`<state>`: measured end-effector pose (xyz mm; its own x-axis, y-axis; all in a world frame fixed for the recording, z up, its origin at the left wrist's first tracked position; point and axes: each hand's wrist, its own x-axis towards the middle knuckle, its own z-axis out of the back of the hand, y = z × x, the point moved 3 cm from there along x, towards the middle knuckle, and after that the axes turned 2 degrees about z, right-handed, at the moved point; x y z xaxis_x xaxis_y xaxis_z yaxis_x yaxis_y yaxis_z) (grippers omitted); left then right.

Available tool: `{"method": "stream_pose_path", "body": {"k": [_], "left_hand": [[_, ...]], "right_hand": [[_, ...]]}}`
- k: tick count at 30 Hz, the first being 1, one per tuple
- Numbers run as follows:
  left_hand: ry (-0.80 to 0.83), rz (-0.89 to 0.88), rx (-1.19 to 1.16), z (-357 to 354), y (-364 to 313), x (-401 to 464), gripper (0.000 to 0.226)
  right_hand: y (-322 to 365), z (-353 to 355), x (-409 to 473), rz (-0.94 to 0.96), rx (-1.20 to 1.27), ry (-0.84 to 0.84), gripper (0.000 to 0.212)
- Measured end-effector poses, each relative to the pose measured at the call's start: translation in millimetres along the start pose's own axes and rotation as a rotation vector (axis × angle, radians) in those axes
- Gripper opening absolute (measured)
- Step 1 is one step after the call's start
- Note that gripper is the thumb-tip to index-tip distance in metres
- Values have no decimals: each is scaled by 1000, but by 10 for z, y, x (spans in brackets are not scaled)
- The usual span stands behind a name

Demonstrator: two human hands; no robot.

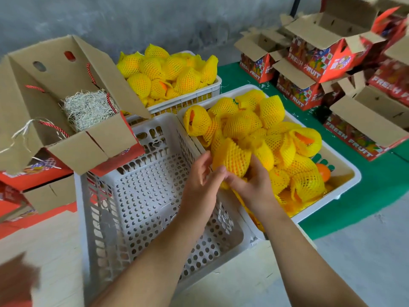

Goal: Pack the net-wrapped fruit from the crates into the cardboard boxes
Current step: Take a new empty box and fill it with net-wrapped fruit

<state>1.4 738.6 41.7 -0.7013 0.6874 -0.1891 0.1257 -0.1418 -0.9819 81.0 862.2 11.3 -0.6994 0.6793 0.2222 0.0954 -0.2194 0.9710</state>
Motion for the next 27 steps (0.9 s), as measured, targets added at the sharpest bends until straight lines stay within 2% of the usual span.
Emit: {"method": "stream_pose_path", "body": {"k": [1,3,4,5,6,7,8,9,10,11,13,16,18,21,23,27], "left_hand": [[26,27,-45,-2,-9,-7,50],[89,122,-116,42,42,-37,53],[133,156,-164,77,102,-74,54],[158,182,-240,118,175,-118,57],[131,232,-345,168,251,-166,63],[62,314,-471,220,317,-210,69],[-12,392,-593,260,375,-248,73],[-71,447,-688,285,426,-288,74],[-98,483,-749,299,460,-318,72],[-112,499,-785,318,481,-350,71],[-133,478,-811,383,525,-395,69],[-143,459,-777,473,577,-453,65],[-154,479,-707,517,644,-515,62],[-153,469,-597,604,692,-614,66],[-135,422,-543,678,624,-666,64],[-82,282,-417,1060,431,-790,60]], "right_hand": [[93,-57,-60,-30,23,107,63],[178,-156,-202,-83,-156,369,82],[189,-157,-264,-123,-198,459,93],[209,-113,-294,-145,-176,473,97],[216,-47,-282,-104,-200,380,93],[199,62,-216,-69,-302,190,88],[150,197,-114,-64,-508,-3,87],[96,313,-9,-150,-731,-122,90],[3,404,69,-298,-928,-143,94],[-88,456,97,-424,-1050,-93,93],[-287,499,62,-507,-1119,18,80],[-418,546,26,-421,-1015,-26,70],[-344,565,-25,-377,-810,-191,71],[-20,414,-192,-214,-541,-429,73],[224,100,-324,-186,-423,-411,73],[565,-717,-697,-290,22,-224,67]]}}
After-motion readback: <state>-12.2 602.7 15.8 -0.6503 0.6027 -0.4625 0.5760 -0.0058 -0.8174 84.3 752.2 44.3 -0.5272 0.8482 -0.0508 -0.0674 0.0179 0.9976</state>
